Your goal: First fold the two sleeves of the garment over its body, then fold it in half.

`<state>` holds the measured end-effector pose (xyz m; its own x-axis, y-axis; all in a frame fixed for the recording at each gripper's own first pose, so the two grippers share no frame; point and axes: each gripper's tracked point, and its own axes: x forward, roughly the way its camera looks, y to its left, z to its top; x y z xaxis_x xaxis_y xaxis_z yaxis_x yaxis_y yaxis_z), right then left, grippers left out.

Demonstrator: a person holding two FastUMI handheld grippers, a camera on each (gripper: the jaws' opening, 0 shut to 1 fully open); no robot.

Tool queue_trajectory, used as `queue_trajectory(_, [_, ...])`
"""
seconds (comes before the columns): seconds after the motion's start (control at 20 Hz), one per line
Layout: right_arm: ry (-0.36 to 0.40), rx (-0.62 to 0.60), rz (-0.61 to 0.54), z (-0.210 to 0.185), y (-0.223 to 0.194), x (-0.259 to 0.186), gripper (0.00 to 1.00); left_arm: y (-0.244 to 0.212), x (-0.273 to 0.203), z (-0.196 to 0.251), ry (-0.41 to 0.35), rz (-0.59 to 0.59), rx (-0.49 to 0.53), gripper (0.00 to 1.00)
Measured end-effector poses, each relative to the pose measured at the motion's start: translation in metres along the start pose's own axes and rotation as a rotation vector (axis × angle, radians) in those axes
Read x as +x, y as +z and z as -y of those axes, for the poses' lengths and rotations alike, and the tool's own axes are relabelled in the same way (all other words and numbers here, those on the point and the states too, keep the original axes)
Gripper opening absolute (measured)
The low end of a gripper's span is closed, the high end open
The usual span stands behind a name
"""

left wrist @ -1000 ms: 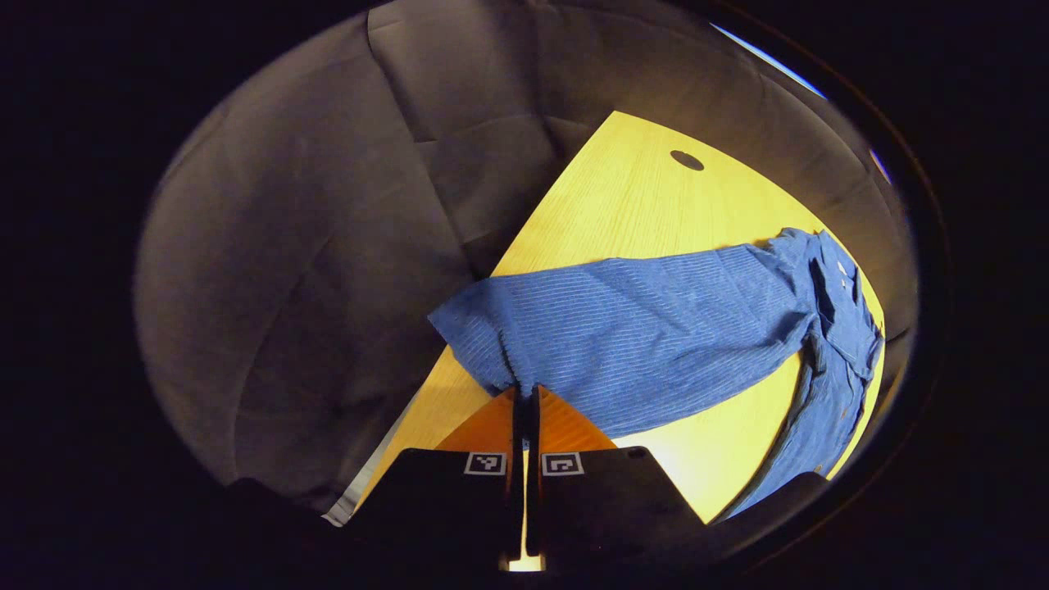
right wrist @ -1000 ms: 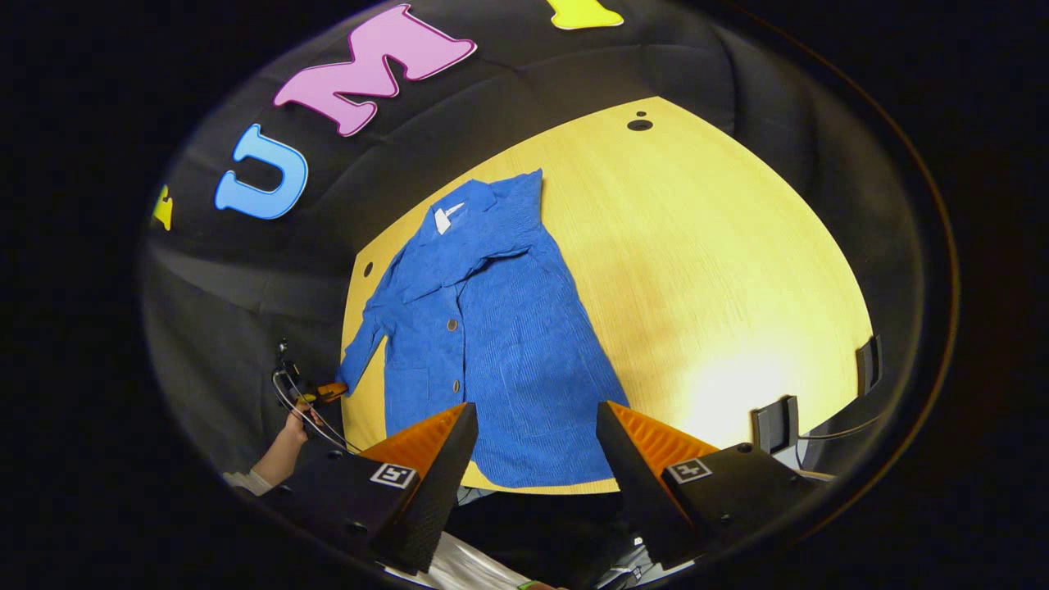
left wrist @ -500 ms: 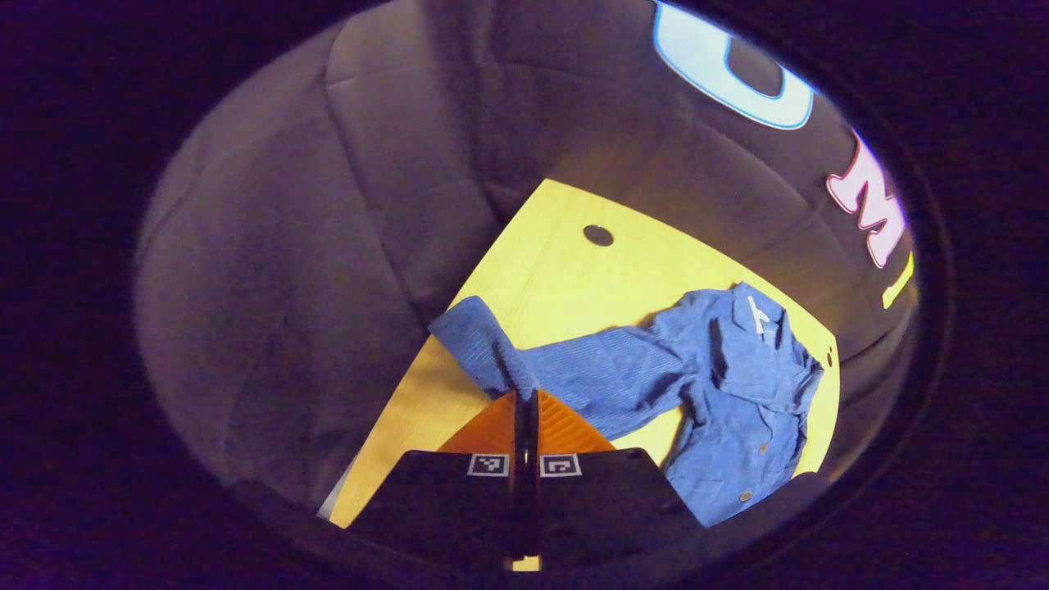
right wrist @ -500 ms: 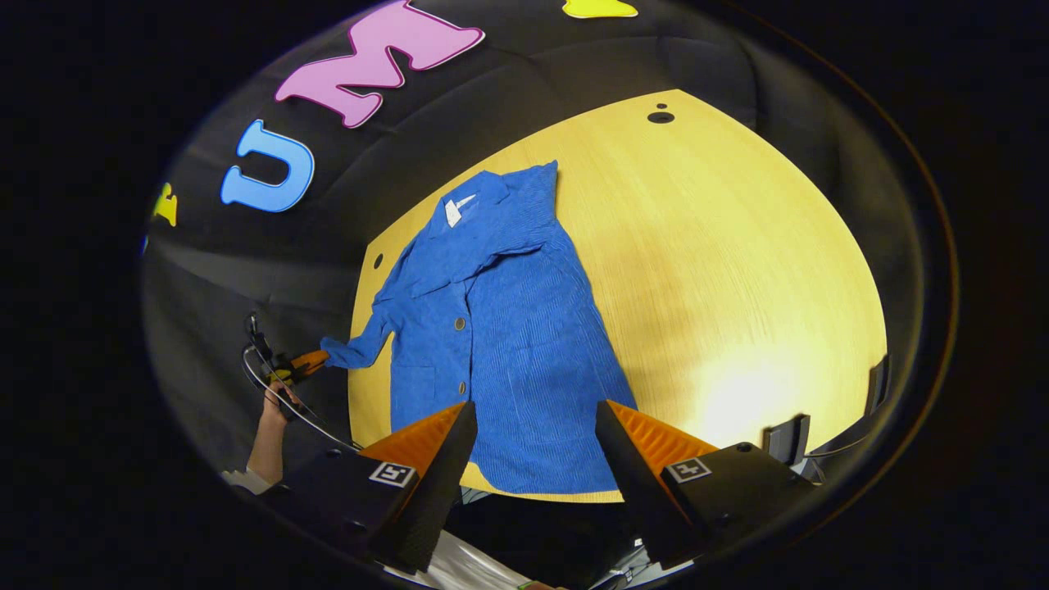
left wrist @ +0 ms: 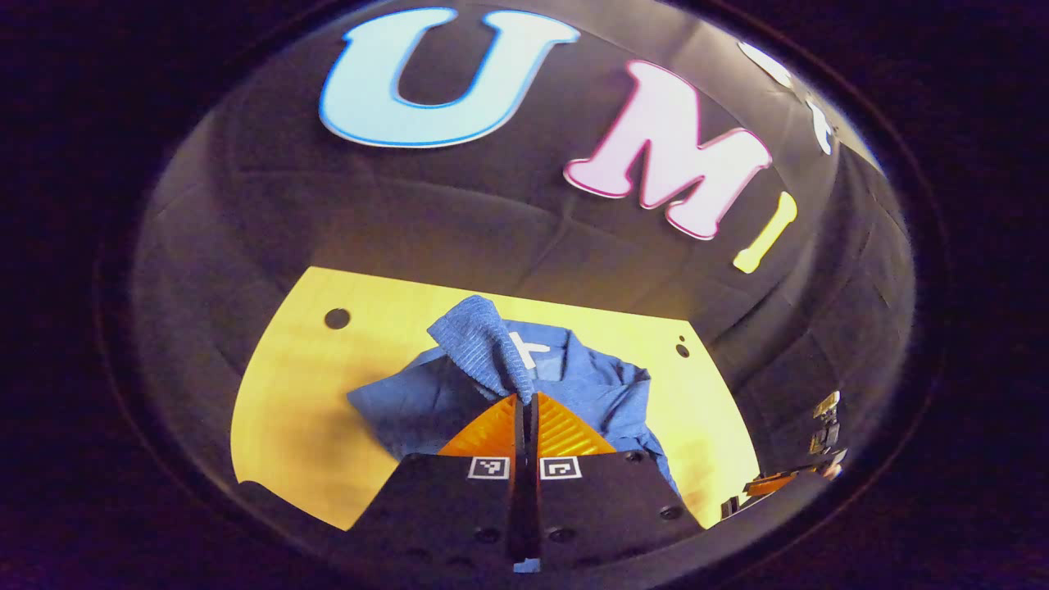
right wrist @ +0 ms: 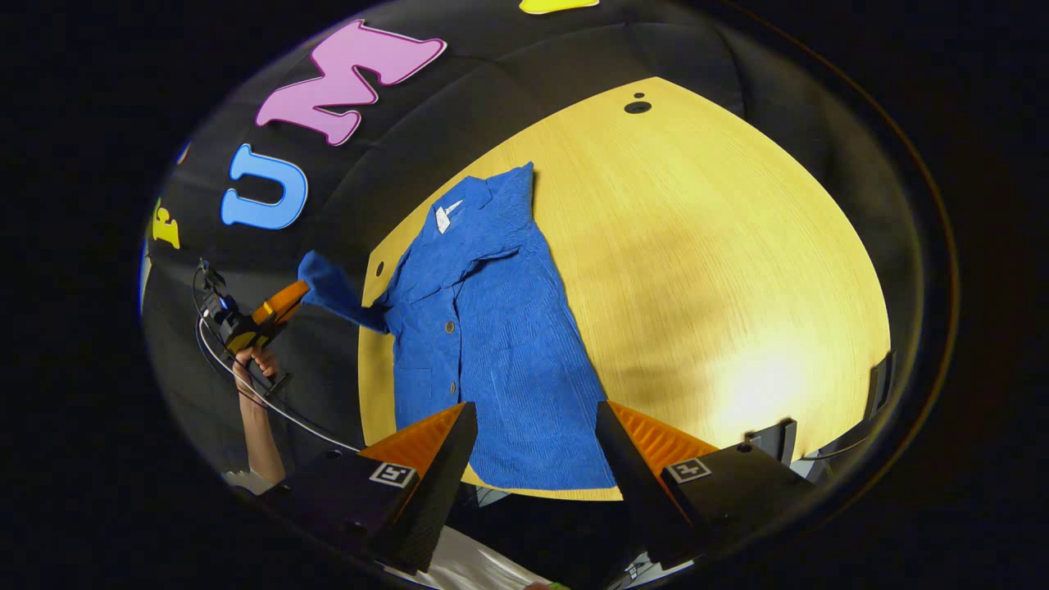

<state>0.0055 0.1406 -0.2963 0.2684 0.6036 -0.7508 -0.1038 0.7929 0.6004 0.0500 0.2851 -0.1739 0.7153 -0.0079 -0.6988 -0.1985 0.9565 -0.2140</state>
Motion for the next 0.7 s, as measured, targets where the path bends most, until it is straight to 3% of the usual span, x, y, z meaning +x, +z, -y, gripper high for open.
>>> queue_trajectory(0.2, [0.034,0.076,0.006,0.01,-0.007,-0.004,0.94,-0.013,0.074,0.08,-0.113,-0.107,0.073,0.0])
queue_trajectory(0.3, [0.035,0.067,-0.006,0.02,-0.012,-0.006,0.94,-0.023,0.116,0.1,-0.106,-0.137,0.141,0.0])
queue_trajectory(0.55, [0.013,0.02,-0.08,0.066,-0.017,-0.009,0.94,-0.065,0.199,0.107,0.021,-0.344,0.179,0.0])
queue_trajectory(0.7, [0.001,0.027,-0.106,0.092,-0.011,-0.003,0.94,-0.067,0.218,0.127,-0.002,-0.342,0.153,0.0])
